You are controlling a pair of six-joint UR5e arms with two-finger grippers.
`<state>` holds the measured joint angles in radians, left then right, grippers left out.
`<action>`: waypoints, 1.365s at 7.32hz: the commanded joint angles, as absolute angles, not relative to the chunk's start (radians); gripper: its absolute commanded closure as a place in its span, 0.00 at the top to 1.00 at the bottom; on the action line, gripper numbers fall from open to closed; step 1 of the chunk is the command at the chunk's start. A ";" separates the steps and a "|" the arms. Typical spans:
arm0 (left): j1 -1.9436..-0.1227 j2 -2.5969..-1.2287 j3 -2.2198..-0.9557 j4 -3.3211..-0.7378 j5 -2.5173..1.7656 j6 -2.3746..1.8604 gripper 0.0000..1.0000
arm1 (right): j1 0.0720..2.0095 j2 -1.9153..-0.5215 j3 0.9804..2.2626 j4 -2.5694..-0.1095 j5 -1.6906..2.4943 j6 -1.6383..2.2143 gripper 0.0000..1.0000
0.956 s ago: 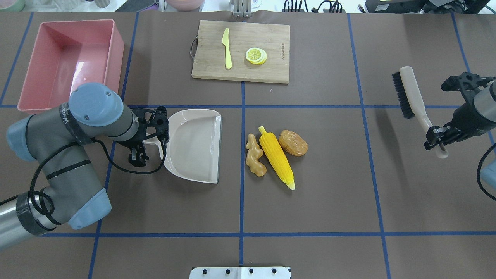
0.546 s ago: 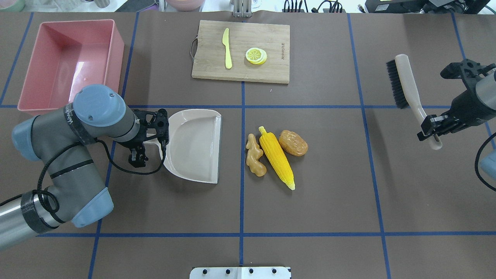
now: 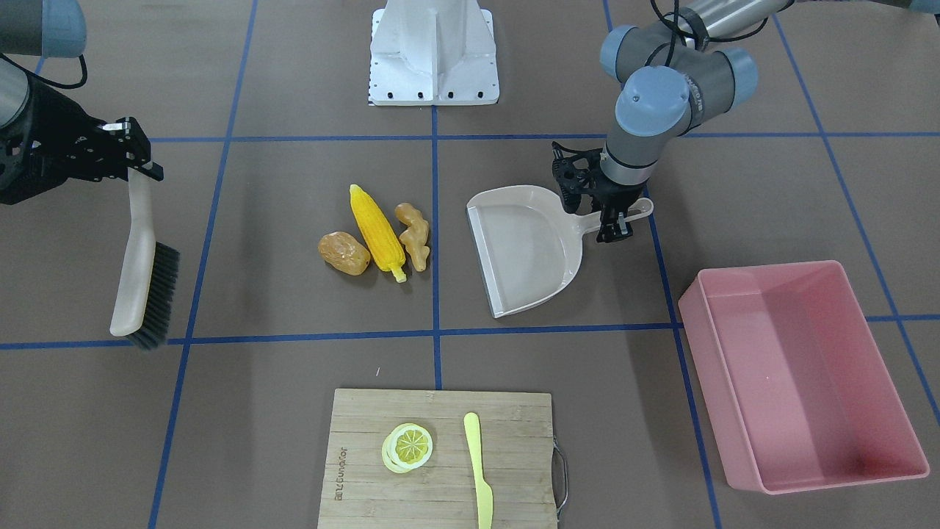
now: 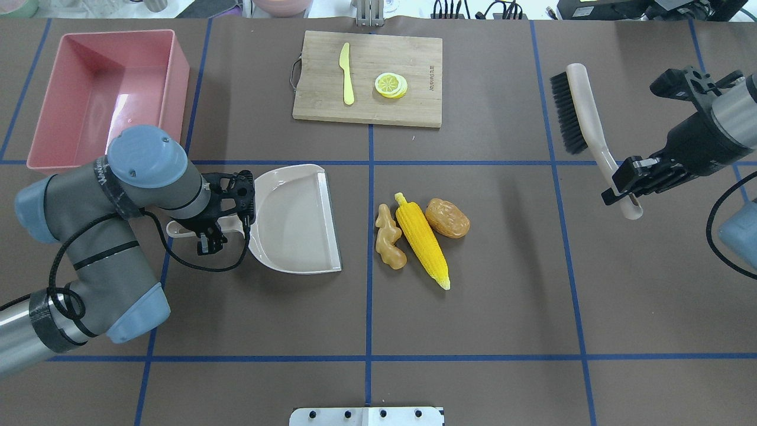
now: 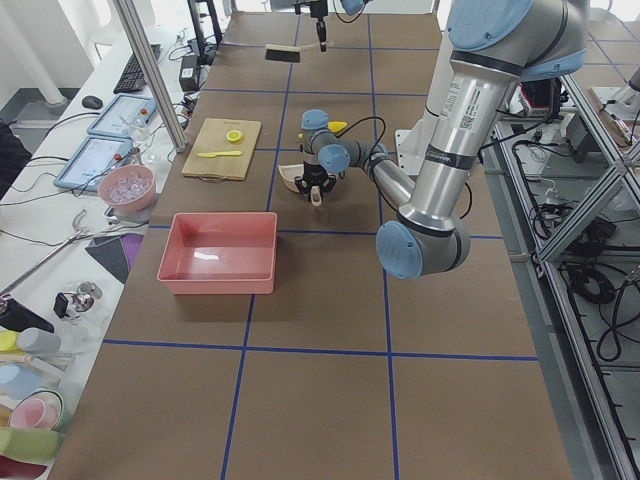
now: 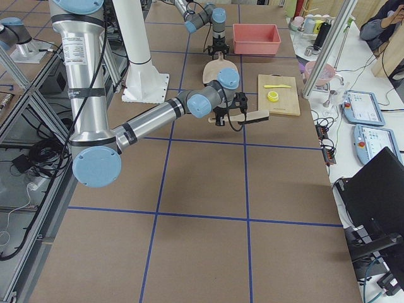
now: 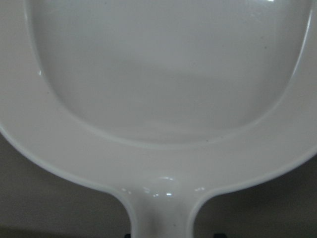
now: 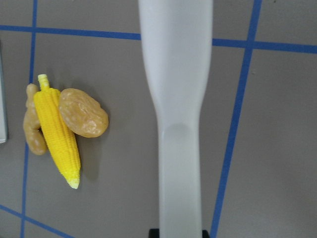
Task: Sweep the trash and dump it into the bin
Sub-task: 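Slide dustpan beside food with left gripper while right gripper carries brush over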
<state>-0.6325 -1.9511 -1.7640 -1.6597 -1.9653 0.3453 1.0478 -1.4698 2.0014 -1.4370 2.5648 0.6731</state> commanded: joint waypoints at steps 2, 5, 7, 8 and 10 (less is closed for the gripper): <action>-0.681 -1.965 -1.770 -1.652 -2.023 0.350 0.00 | 1.051 -1.546 2.005 -1.328 2.635 0.689 0.00; -0.680 -2.098 -1.747 -1.530 -2.013 0.350 0.00 | 1.048 -1.664 1.947 -1.015 2.677 0.803 0.00; -0.677 -2.105 -1.729 -1.523 -1.991 0.348 0.00 | 1.002 -1.649 1.846 -0.782 2.680 0.976 0.00; -0.669 -2.103 -1.720 -1.523 -1.987 0.348 0.00 | 0.952 -1.638 1.803 -0.687 2.671 1.045 0.00; -0.634 -2.109 -1.698 -1.523 -1.987 0.348 0.00 | 0.887 -1.551 1.782 -0.620 2.660 1.223 0.00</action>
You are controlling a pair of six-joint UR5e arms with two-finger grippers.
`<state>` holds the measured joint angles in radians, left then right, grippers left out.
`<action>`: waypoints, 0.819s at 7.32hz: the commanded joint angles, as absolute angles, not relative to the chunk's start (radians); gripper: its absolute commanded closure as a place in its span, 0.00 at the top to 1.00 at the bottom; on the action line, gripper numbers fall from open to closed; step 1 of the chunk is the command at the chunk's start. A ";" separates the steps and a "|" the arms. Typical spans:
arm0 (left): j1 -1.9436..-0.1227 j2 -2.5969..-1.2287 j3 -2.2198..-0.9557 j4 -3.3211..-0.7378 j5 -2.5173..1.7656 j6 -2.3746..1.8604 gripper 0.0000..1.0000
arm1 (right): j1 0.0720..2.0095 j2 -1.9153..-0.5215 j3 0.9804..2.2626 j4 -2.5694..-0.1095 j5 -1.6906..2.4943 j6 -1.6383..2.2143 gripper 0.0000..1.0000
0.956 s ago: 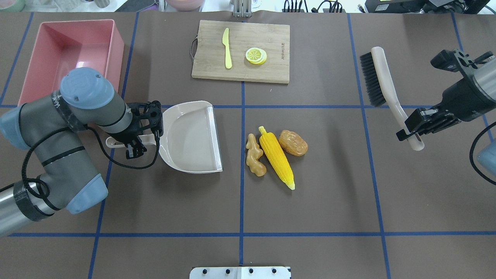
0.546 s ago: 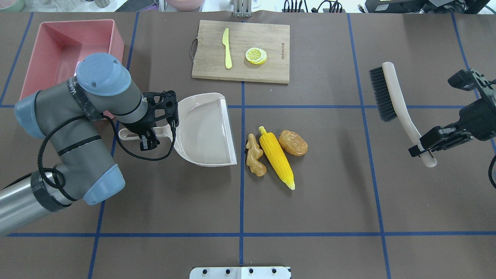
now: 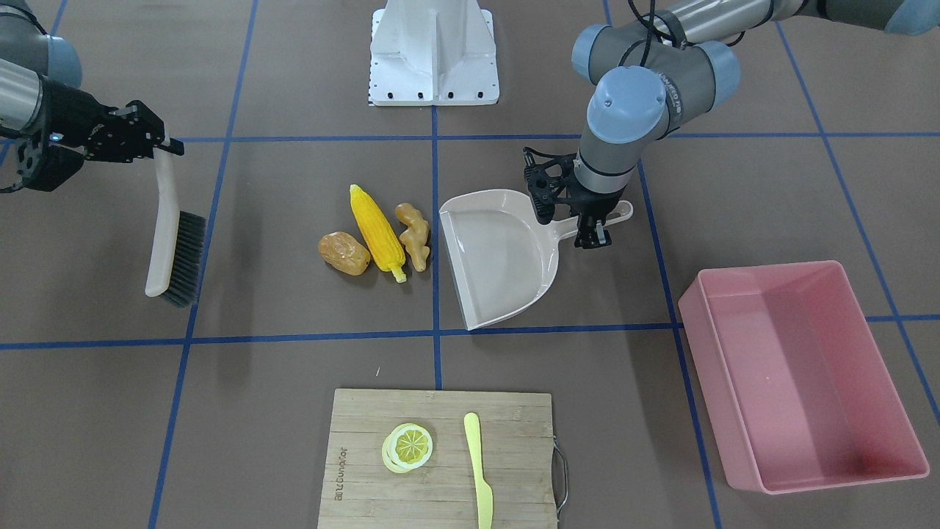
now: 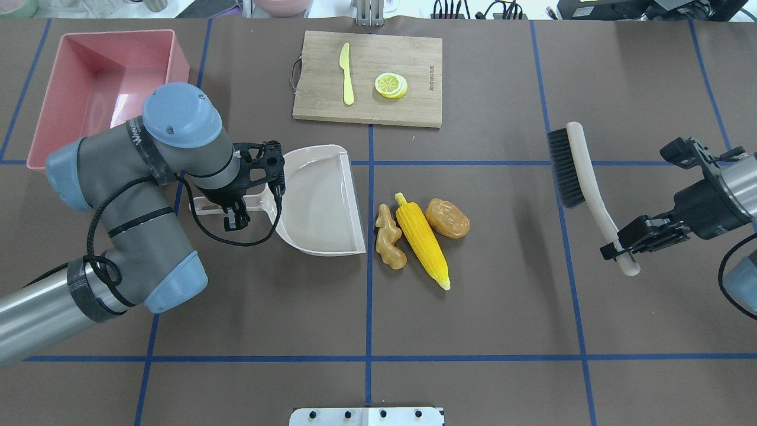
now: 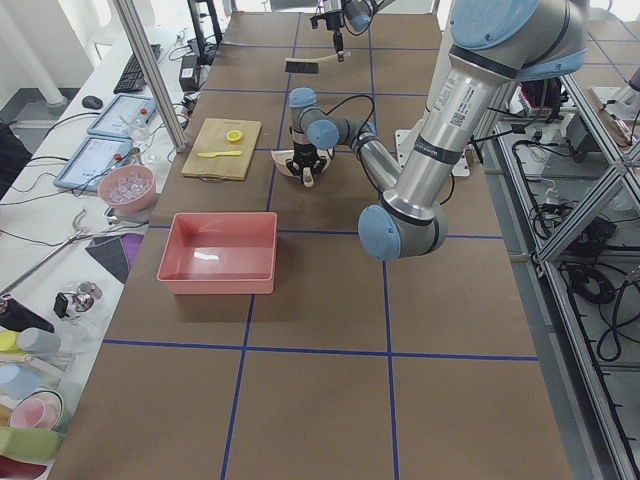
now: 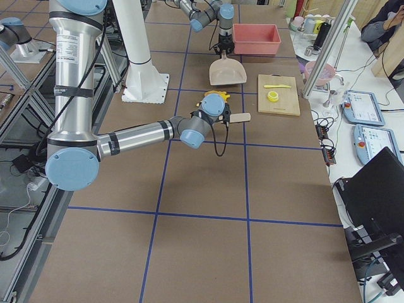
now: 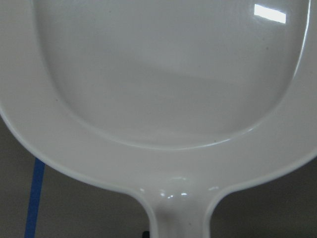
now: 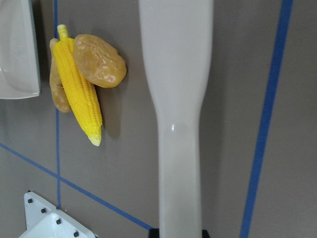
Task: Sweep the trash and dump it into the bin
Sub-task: 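Slide dustpan beside food with left gripper while right gripper carries brush over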
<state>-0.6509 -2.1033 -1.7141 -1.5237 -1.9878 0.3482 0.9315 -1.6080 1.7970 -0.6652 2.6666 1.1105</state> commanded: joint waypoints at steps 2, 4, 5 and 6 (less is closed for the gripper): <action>-0.600 -2.126 -1.677 -1.532 -1.987 0.350 0.00 | 0.745 -1.496 1.782 -0.591 2.532 1.337 0.00; -0.597 -2.131 -1.683 -1.528 -1.987 0.348 0.00 | 0.663 -1.502 1.781 -0.456 2.488 1.492 0.00; -0.597 -2.131 -1.686 -1.526 -1.987 0.348 0.00 | 0.613 -1.502 1.779 -0.445 2.433 1.514 0.00; -0.597 -2.128 -1.695 -1.525 -1.977 0.348 0.00 | 0.574 -1.503 1.775 -0.443 2.390 1.514 0.00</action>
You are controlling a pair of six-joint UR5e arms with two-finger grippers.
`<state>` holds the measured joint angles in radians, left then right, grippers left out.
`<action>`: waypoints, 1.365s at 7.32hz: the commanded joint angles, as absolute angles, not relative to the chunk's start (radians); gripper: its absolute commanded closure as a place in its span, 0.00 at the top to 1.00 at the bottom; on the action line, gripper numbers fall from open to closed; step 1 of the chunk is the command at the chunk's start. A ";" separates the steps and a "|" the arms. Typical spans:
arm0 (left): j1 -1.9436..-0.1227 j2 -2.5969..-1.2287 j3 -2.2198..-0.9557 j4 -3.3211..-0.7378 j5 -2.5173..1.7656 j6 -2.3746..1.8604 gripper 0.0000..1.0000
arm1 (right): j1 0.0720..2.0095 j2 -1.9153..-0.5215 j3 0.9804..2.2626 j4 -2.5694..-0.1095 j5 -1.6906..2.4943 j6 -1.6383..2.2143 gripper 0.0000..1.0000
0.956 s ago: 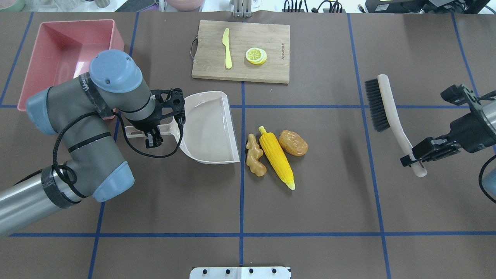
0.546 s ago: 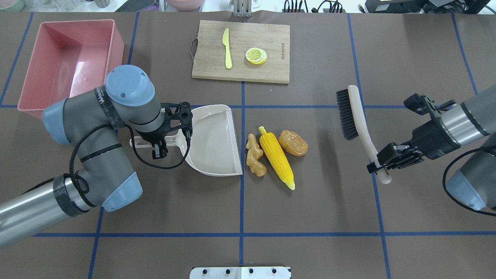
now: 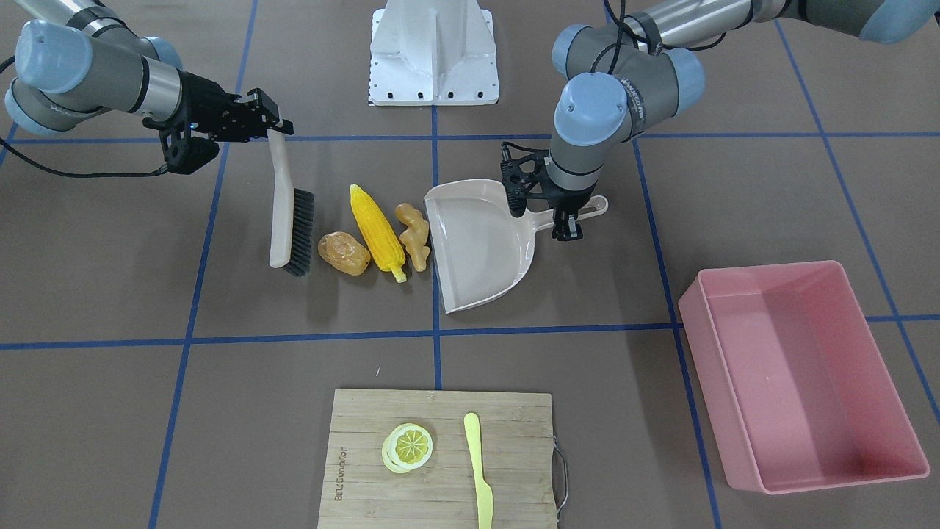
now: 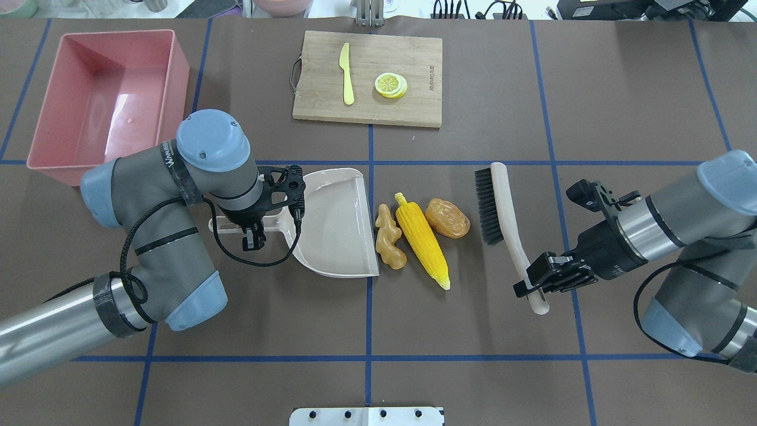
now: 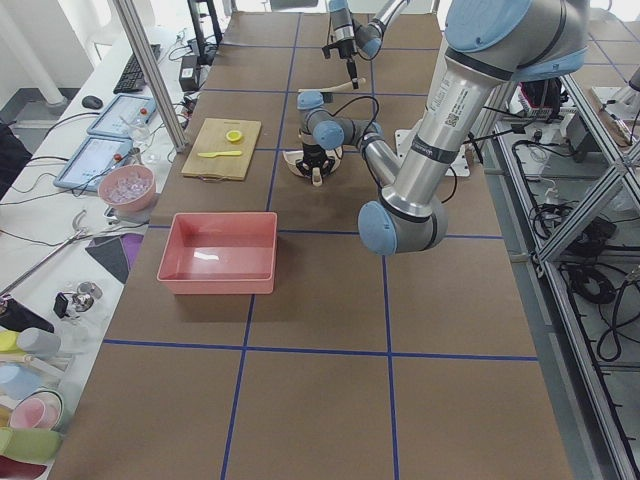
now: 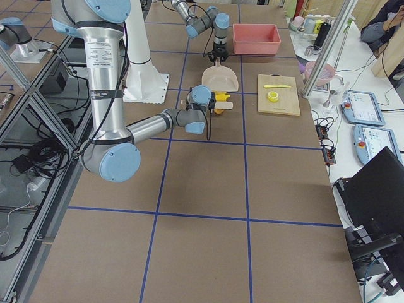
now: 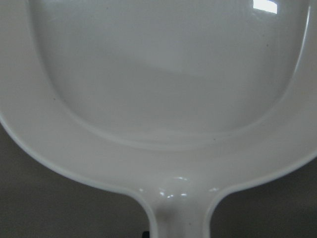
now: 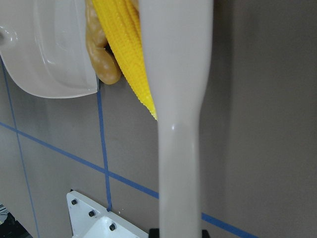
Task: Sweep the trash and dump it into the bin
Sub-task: 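Sweep the corn and ginger into the dustpan with the brush in the right gripper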
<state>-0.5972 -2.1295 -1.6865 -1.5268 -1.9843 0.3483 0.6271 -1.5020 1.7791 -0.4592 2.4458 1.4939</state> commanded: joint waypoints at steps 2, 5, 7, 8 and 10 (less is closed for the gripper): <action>-0.597 -2.126 -1.720 -1.508 -1.934 0.347 0.00 | 0.562 -1.509 1.723 -0.375 2.376 1.514 0.00; -0.594 -2.123 -1.723 -1.497 -1.914 0.347 0.00 | 0.543 -1.503 1.697 -0.348 2.353 1.519 0.00; -0.592 -2.123 -1.720 -1.491 -1.913 0.347 0.00 | 0.487 -1.496 1.697 -0.348 2.288 1.531 0.00; -0.592 -2.125 -1.714 -1.480 -1.913 0.348 0.00 | 0.482 -1.496 1.698 -0.348 2.283 1.531 0.00; -0.588 -2.126 -1.715 -1.476 -1.914 0.348 0.00 | 0.469 -1.471 1.704 -0.345 2.269 1.581 0.00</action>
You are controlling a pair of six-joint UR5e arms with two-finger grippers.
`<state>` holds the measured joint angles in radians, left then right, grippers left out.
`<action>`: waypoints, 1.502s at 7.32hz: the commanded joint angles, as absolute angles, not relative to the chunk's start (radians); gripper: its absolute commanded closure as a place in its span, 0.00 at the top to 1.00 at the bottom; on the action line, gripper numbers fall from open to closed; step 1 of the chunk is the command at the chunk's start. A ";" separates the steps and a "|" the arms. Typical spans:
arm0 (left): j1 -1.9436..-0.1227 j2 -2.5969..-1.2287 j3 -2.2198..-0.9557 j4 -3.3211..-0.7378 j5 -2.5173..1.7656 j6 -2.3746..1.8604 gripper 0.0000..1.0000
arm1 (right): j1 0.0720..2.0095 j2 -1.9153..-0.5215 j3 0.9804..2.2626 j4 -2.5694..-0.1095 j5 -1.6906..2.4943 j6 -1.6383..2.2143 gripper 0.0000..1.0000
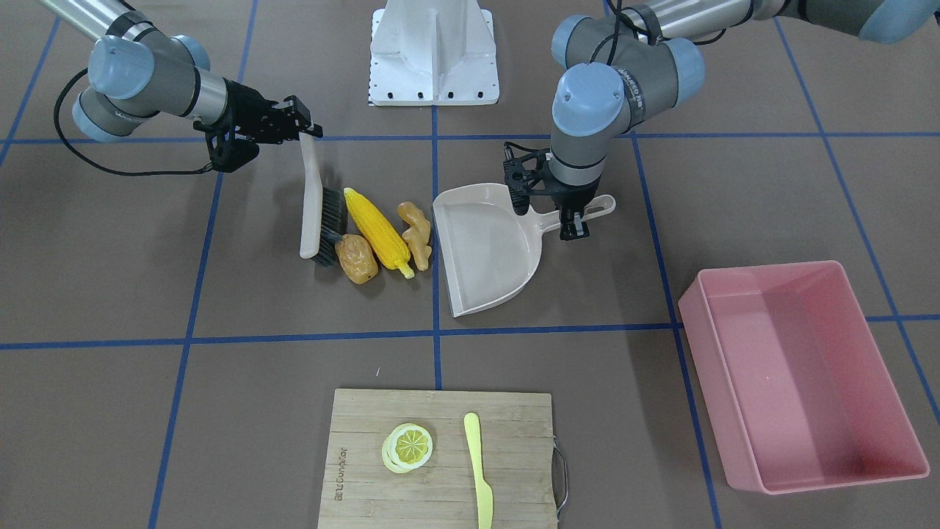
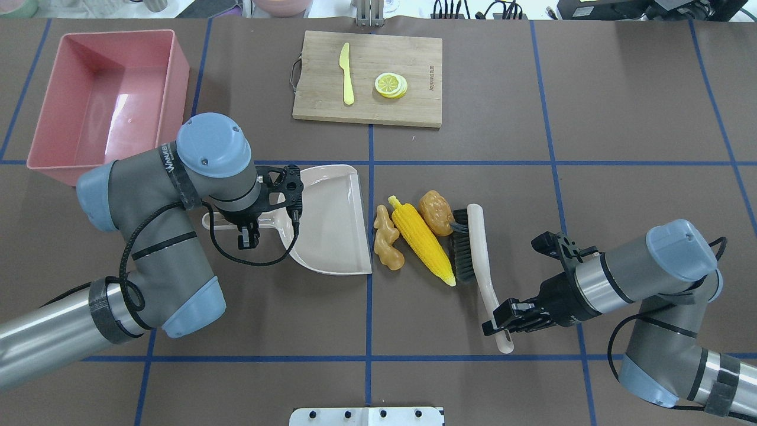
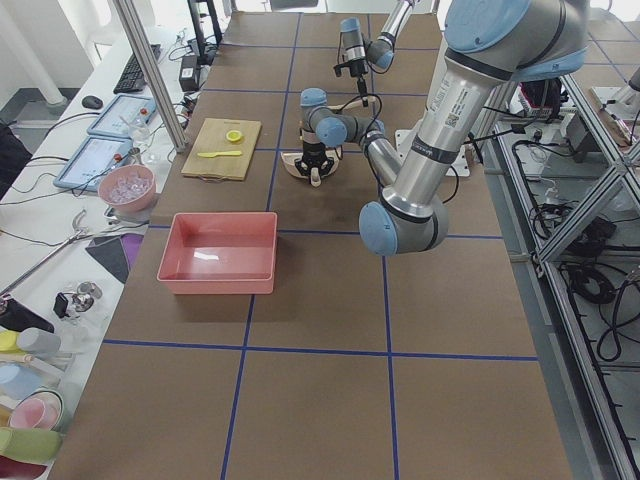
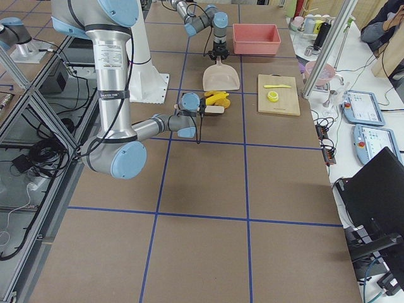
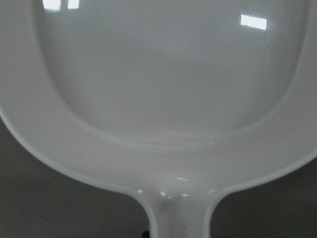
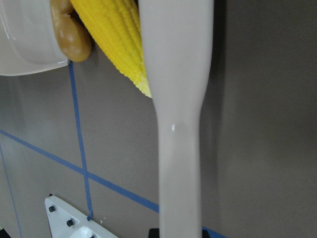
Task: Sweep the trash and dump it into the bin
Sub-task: 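Sweep the corn and ginger into the dustpan with the brush in the right gripper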
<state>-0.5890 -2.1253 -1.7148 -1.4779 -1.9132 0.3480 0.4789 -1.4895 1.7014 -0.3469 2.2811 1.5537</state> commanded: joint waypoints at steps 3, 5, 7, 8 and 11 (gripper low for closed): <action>-0.586 -2.129 -1.703 -1.476 -1.914 0.348 0.00 | 0.405 -1.428 1.701 -0.351 2.194 1.620 0.00; -0.586 -2.131 -1.695 -1.476 -1.913 0.348 0.00 | 0.368 -1.381 1.694 -0.363 2.165 1.632 0.00; -0.586 -2.131 -1.695 -1.476 -1.913 0.348 0.00 | 0.336 -1.304 1.687 -0.444 2.128 1.643 0.00; -0.584 -2.131 -1.695 -1.476 -1.913 0.348 0.00 | 0.327 -1.240 1.686 -0.531 2.114 1.643 0.00; -0.584 -2.128 -1.695 -1.476 -1.913 0.348 0.00 | 0.319 -1.149 1.684 -0.627 2.095 1.643 0.00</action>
